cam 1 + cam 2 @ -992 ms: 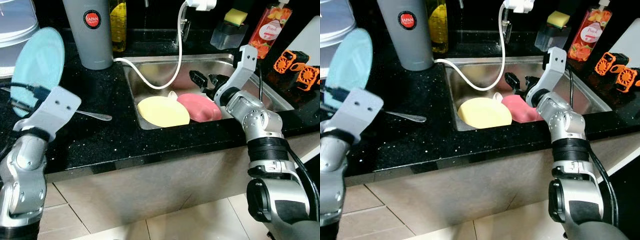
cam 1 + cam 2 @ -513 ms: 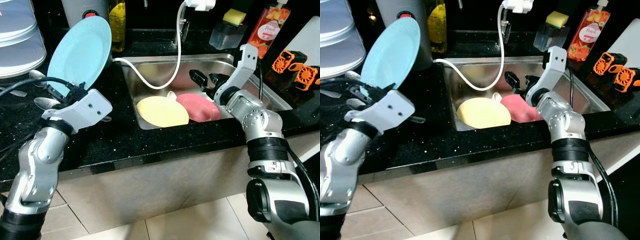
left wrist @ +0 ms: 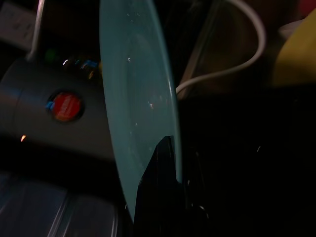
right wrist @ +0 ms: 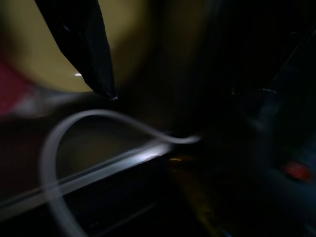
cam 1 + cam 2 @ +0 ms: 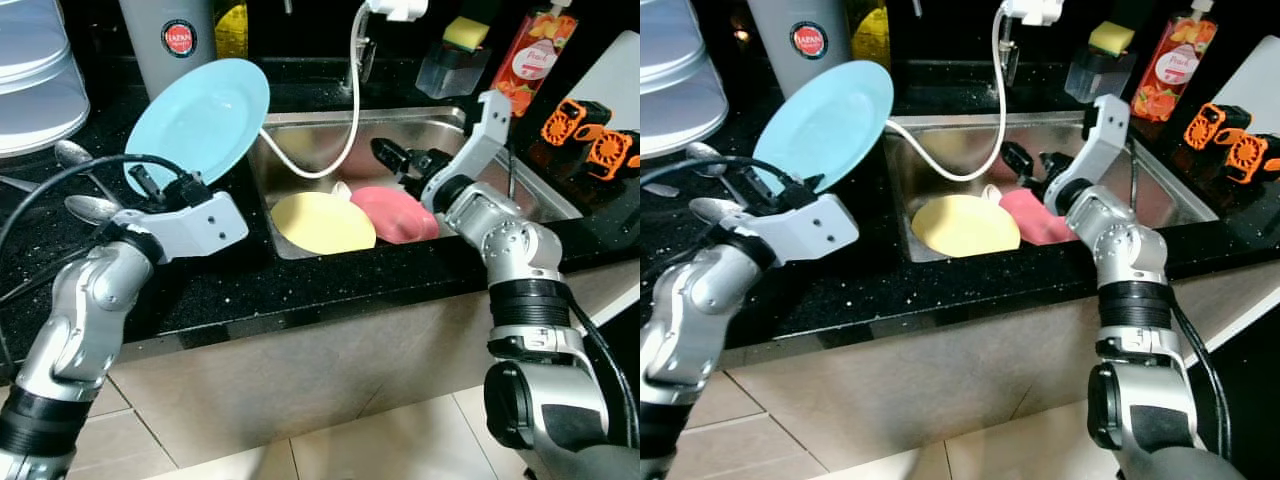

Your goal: Kitchen organization

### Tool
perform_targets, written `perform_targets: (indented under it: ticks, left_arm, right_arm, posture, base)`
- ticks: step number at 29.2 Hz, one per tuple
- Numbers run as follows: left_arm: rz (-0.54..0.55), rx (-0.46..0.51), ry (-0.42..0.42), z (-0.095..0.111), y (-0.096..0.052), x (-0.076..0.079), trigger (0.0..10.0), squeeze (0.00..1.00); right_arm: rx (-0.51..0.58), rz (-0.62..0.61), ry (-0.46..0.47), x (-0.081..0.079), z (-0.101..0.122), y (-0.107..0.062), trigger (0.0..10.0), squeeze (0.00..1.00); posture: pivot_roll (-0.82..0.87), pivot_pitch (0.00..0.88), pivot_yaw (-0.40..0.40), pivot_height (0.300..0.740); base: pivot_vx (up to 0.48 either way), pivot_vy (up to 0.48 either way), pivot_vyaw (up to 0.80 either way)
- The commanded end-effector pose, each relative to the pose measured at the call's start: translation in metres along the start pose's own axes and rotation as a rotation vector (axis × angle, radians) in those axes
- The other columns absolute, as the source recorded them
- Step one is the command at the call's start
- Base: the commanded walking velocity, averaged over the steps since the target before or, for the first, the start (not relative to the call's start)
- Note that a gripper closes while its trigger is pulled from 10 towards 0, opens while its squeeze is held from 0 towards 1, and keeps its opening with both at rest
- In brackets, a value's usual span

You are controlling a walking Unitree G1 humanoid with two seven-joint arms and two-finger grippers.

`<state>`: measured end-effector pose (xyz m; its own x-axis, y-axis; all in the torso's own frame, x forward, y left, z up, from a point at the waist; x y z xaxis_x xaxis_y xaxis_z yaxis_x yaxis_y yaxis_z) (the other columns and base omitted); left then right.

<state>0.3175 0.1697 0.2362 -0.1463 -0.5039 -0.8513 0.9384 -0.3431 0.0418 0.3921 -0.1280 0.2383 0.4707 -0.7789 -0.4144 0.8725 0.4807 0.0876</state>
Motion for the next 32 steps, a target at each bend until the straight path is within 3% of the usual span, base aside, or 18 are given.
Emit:
perform_targets:
  ticks: [1,3,5,11,13,17,25,32]
  left_arm:
    - [-0.044,0.028,0.030,0.006,0.005,0.008,10.0,0.00]
    - [-0.082,0.060,0.043,0.013,0.011,0.015,10.0,0.00]
    - [-0.082,0.060,0.043,0.013,0.011,0.015,10.0,0.00]
    - [-0.141,0.126,0.049,0.026,0.024,0.030,10.0,0.00]
    - [-0.149,0.130,0.052,0.026,0.026,0.031,10.0,0.00]
    - [-0.156,0.134,0.058,0.025,0.027,0.033,10.0,0.00]
    - [-0.162,0.185,0.071,0.036,0.035,0.035,10.0,0.00]
    - [-0.199,0.225,0.097,0.044,0.037,0.043,10.0,0.00]
  right_arm:
    - [0.012,0.019,0.082,-0.001,0.002,-0.003,10.0,0.00]
    - [0.017,0.075,0.184,-0.013,0.000,-0.001,10.0,0.00]
    - [0.017,0.075,0.184,-0.013,0.000,-0.001,10.0,0.00]
    - [0.026,0.164,0.306,-0.037,-0.007,0.001,10.0,0.00]
    - [0.072,0.186,0.340,-0.040,0.001,-0.003,10.0,0.00]
    - [0.100,0.216,0.368,-0.042,0.008,-0.008,10.0,0.00]
    - [-0.013,0.193,0.374,-0.053,-0.018,-0.005,10.0,0.00]
    - [-0.058,0.155,0.349,-0.053,-0.027,-0.002,10.0,0.00]
  posture:
    - [0.20,0.000,-0.089,0.740]
    - [0.19,0.000,-0.087,0.740]
    - [0.19,0.000,-0.087,0.740]
    - [0.18,0.000,-0.077,0.740]
    - [0.17,0.000,-0.073,0.740]
    - [0.17,0.000,-0.071,0.740]
    - [0.17,0.000,-0.071,0.740]
    - [0.17,0.000,-0.077,0.740]
  base:
    - [0.000,0.000,0.00]
    - [0.000,0.000,0.00]
    - [0.000,0.000,0.00]
    - [0.000,0.000,0.00]
    - [0.000,0.000,0.00]
    - [0.000,0.000,0.00]
    - [0.000,0.000,0.00]
    - [0.000,0.000,0.00]
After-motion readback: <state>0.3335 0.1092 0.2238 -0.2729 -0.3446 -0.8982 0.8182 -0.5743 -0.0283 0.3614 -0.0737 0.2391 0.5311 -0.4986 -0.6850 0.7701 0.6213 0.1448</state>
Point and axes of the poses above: a point about 5 cm out from each wrist's last joint towards the gripper, its own y axis pointing out of the wrist towards the gripper, its own z axis along the axis of the wrist's last joint, x = y × z, the point moved 2 cm from there along y, pointing out of the wrist towards the gripper, and after that the axes turned 12 degrees about -y, right-handed, at the moved point
